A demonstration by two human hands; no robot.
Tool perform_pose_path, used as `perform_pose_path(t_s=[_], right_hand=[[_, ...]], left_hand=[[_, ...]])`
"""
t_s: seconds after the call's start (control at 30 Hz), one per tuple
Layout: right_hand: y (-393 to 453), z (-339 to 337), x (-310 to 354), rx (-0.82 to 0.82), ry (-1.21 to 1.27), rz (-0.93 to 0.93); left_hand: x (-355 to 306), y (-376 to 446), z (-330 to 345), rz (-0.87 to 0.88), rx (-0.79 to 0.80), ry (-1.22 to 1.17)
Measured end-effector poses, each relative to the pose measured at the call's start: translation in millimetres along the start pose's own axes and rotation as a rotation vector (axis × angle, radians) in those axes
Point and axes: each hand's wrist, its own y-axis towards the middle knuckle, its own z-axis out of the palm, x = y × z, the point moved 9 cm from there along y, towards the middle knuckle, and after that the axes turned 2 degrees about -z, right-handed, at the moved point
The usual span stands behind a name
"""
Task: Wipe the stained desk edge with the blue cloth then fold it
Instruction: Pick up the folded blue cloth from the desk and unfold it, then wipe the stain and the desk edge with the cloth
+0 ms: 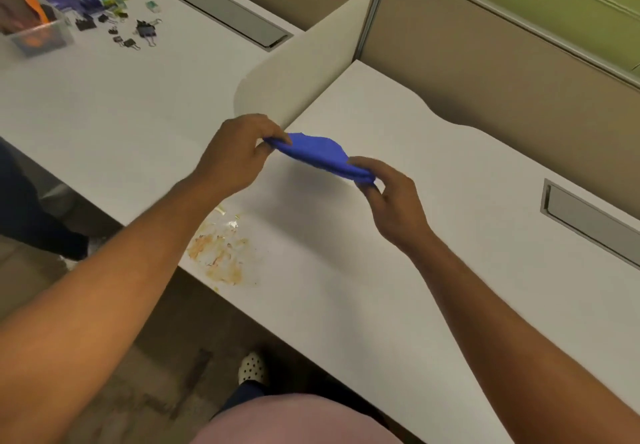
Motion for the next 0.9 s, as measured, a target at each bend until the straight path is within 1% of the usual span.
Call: perform_pose_path(t_s=[0.07,0.13,0.17,0.23,0.27,0.33,0.4,0.43,0.5,0.53,0.6,0.63,0.7,0.77,0.83,0.9], right_hand=[[-23,28,-19,0.146,-0.133,-0.043],[-48,61,-41,0.346,-0.298,-0.062],[-60,75,-50,0.440,-0.369,-0.070],[-77,94,-63,0.563,-0.453,-0.088],[-81,97,-66,0.573,-0.471,-0.107],[-79,97,-65,0.550,-0.472,-0.144],[-70,96,-63,0.509,-0.429,-0.155],[-61,96,-62,0.476,-0.397,-0.156],[-38,103,-64,0.399,-0.344,-0.166],[-26,111,-67,0.392,-0.342,-0.159],[-3,138,-76,0.459,-0.408,-0.127],[7,153,-81,0.501,-0.474,-0.124],[21,180,-86,0.552,-0.597,-0.175],[27,198,-80,0.560,-0.631,-0.253],[25,214,-68,0.582,-0.634,-0.354],[11,225,-57,0.626,-0.649,-0.480]], left_hand=[[23,-22,32,-0.023,0.128,0.149],[48,-53,72,-0.130,0.280,0.330],[57,-69,88,-0.170,0.333,0.385],[62,-94,113,-0.192,0.380,0.438],[62,-104,119,-0.189,0.368,0.460],[58,-117,123,-0.196,0.299,0.511],[50,-129,119,-0.217,0.177,0.529],[43,-137,116,-0.237,0.081,0.509],[31,-161,110,-0.324,-0.150,0.396],[27,-179,109,-0.389,-0.264,0.320],[24,-221,119,-0.555,-0.436,0.172],[23,-241,131,-0.651,-0.493,0.100],[25,-275,160,-0.866,-0.578,-0.051],[30,-296,191,-1.082,-0.643,-0.250],[32,-302,213,-1.200,-0.700,-0.403],[33,-302,220,-1.219,-0.772,-0.470]])
